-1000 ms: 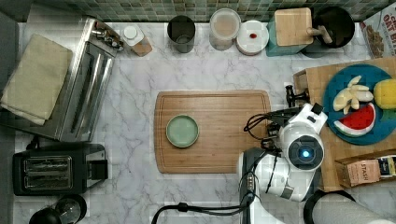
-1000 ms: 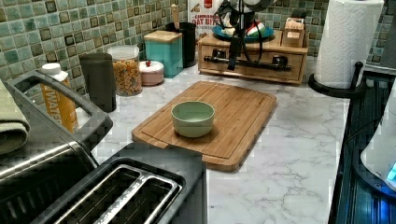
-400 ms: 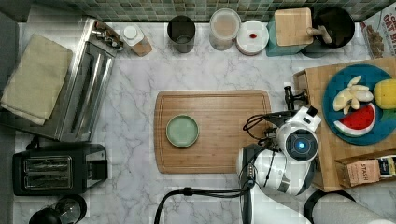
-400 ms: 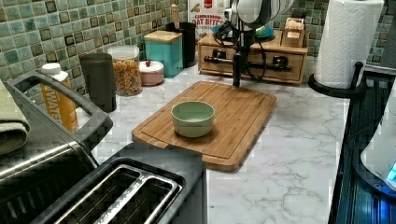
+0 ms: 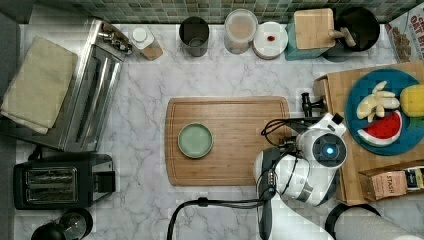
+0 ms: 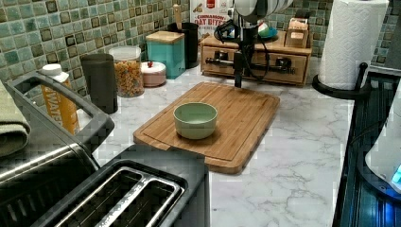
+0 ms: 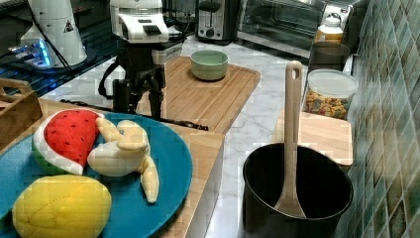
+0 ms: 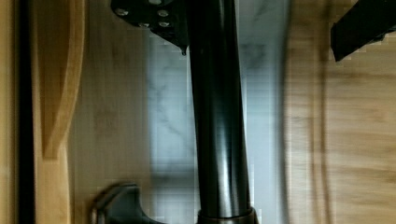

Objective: Open the drawer.

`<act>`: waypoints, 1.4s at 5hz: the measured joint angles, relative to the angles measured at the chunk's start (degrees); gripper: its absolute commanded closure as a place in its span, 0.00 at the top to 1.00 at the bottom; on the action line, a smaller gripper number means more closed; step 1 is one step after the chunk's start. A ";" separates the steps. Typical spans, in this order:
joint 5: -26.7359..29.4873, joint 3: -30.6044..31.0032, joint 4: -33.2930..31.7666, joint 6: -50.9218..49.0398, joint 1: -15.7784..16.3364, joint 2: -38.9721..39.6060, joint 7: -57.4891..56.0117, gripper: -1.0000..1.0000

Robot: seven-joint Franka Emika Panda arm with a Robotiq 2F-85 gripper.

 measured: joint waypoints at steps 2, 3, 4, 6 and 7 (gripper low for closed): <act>2.47 2.55 0.45 -4.36 1.05 -0.57 0.73 1.00; 2.47 3.93 -1.01 -4.53 2.04 -1.60 4.64 1.00; 2.56 5.30 -3.13 -4.59 3.22 -3.39 6.71 1.00; 2.75 8.18 -6.71 -7.53 8.25 -6.86 10.74 1.00; 3.96 9.51 -7.95 -7.97 11.16 -7.79 12.14 1.00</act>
